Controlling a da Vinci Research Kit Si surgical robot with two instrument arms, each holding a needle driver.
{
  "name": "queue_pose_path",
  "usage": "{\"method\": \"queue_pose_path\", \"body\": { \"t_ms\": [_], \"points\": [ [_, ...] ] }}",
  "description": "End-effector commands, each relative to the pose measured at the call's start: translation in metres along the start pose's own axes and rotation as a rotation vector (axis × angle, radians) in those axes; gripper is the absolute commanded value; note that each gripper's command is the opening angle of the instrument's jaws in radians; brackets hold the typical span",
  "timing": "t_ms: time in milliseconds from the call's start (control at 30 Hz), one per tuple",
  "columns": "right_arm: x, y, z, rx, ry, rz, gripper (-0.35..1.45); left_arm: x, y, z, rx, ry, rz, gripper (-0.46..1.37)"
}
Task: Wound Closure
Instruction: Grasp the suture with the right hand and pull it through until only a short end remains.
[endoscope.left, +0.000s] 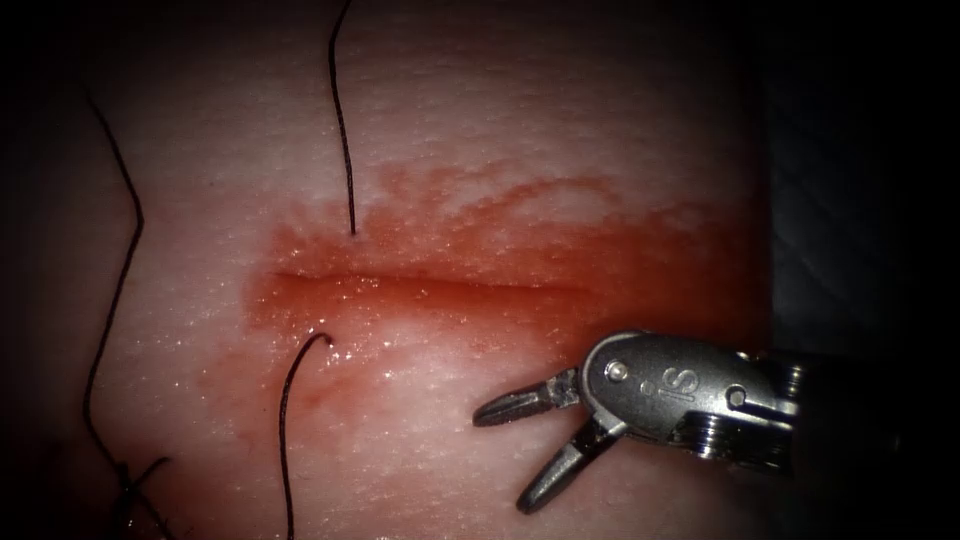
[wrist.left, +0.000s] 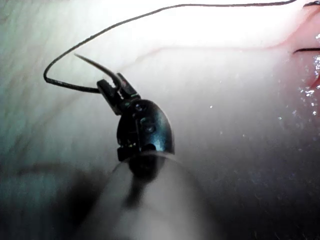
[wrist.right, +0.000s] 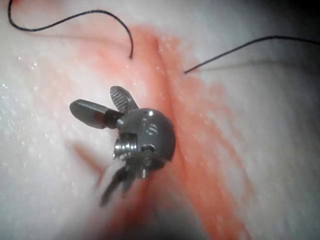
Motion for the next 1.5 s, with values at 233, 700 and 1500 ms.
{"method": "queue_pose_path", "body": {
  "t_ms": [233,700,1500],
  "points": [
    [-0.0015,0.0047,0.0023,-0.106,0.008,0.017,1.05,0.0007,0.0013,0.0005,-0.015,-0.001,0.002,-0.35],
    [-0.0042,0.0090,0.0115,-0.106,0.019,-0.002,0.88,0.0020,0.0053,0.0020,-0.051,0.010,-0.004,-0.35],
    [-0.0052,0.0098,0.0159,-0.099,0.017,-0.018,-0.35,0.0027,0.0078,0.0029,-0.076,0.019,-0.009,-0.35]
  ]
}}
